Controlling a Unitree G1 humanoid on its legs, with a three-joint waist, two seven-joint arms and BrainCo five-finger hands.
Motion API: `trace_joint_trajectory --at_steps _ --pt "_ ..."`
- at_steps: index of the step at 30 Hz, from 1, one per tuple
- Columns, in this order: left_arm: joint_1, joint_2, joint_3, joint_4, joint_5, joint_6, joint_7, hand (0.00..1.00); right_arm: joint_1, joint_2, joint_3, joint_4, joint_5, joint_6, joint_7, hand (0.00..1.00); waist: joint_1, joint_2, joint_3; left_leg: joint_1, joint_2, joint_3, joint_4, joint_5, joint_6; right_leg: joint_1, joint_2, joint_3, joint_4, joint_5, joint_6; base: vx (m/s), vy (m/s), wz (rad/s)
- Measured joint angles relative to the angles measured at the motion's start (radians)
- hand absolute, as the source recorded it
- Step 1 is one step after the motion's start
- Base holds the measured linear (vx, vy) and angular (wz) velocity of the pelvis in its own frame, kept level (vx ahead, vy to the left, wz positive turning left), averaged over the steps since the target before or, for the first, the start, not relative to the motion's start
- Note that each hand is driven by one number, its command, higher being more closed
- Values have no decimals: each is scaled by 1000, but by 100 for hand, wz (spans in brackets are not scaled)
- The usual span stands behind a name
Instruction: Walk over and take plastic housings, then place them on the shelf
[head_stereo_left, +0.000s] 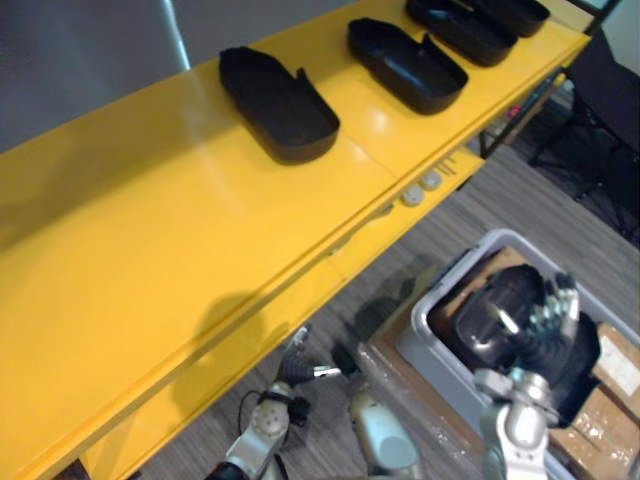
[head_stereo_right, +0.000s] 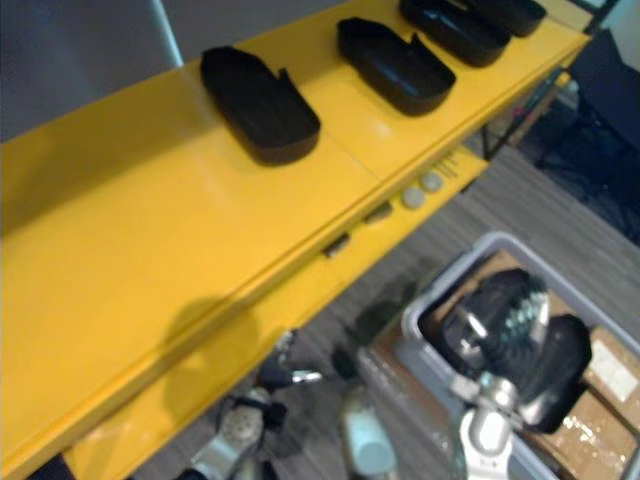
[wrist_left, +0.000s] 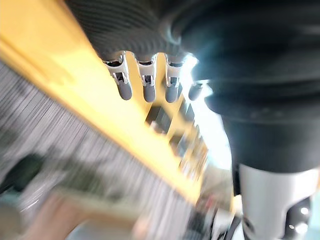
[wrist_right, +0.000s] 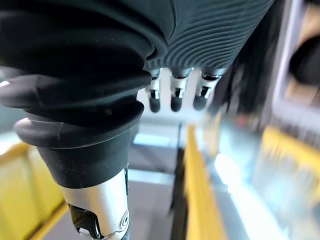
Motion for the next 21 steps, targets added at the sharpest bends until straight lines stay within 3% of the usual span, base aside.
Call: trace_joint_trajectory --at_steps 2,4,5,6,7,8,10,12,13,14,15,17,18,19,20,21 --pt "21 4 47 -72 12 -1 -22 0 -18 -7 -2 21 23 26 -29 0 45 23 0 -5 21 -55 88 -50 1 6 40 -15 47 -9 1 -33 19 -3" --pt "40 29 73 -108 45 -3 -53 0 17 1 -4 13 61 31 -57 0 49 26 1 0 32 -68 140 -113 23 24 63 -14 50 -7 2 -108 93 -23" --pt "46 50 72 -114 49 -2 -81 0 53 3 -5 6 100 19 -58 0 48 25 1 -2 32 -55 168 -145 39 26 73 -5 29 -10 -26 -176 106 -66" --pt "64 65 71 -118 49 8 -102 0 96 4 -10 6 142 14 -48 0 47 24 1 -7 31 -14 195 -154 61 35 69 -2 -18 -16 -160 -227 166 -133" --pt "81 77 59 -119 49 26 -120 0 143 4 -24 3 153 14 -25 0 46 20 0 1 24 51 178 -125 78 38 19 -85 -75 -123 -282 -278 220 -155" --pt "82 87 50 -120 48 43 -129 0 180 5 -30 -9 148 13 -9 0 44 19 2 2 12 98 154 -100 104 14 -23 -164 -43 -142 -205 -219 204 -133" --pt "79 82 45 -118 46 67 -141 0 242 7 -23 -12 147 15 8 0 25 5 -8 9 9 183 107 -60 143 -21 -51 -280 134 -113 -145 -200 228 -110" --pt "66 80 29 -118 46 76 -141 0 270 13 -7 -12 118 16 5 0 17 4 -7 19 9 244 52 -14 158 -15 -60 -355 336 -131 -153 -165 227 -111" --pt "66 74 29 -118 46 81 -140 0 262 15 7 -16 71 15 4 0 22 3 -7 12 15 301 16 19 179 2 -89 -429 477 -153 -199 -135 176 -98" --pt "69 70 31 -118 46 84 -139 0 255 14 11 -21 63 14 2 0 29 1 -11 5 26 328 10 26 185 17 -102 -466 509 -168 -217 -201 216 -136" --pt "75 68 40 -116 47 92 -134 0 243 15 19 -37 51 14 -9 0 45 11 -7 -19 47 376 8 36 191 27 -130 -551 502 -166 -236 -189 148 -107" --pt "87 52 79 -77 54 108 -118 0 201 17 16 -47 27 14 -26 0 69 15 -6 -35 62 455 -62 84 206 78 -135 -642 306 -145 -229 -259 136 -122" --pt "106 40 116 -55 54 122 -99 0 172 13 7 -47 22 12 -40 0 84 17 -6 -19 59 506 -126 125 205 85 -168 -707 404 -234 -245 -223 114 -116" --pt "126 39 129 -56 53 122 -89 0 158 13 3 -45 22 12 -44 0 90 17 -7 -13 59 528 -158 146 198 106 -185 -729 436 -263 -234 -182 122 -109" --pt "174 39 153 -66 51 114 -63 0 129 12 9 -43 21 12 -50 0 103 17 -16 -28 64 538 -174 181 162 154 -204 -730 427 -287 -222 -111 76 -111" --pt "213 55 180 -68 47 108 -45 0 94 10 14 -23 22 13 -54 0 123 -10 -31 -86 55 469 -129 208 148 198 -235 -706 370 -291 -218 -119 18 -120"
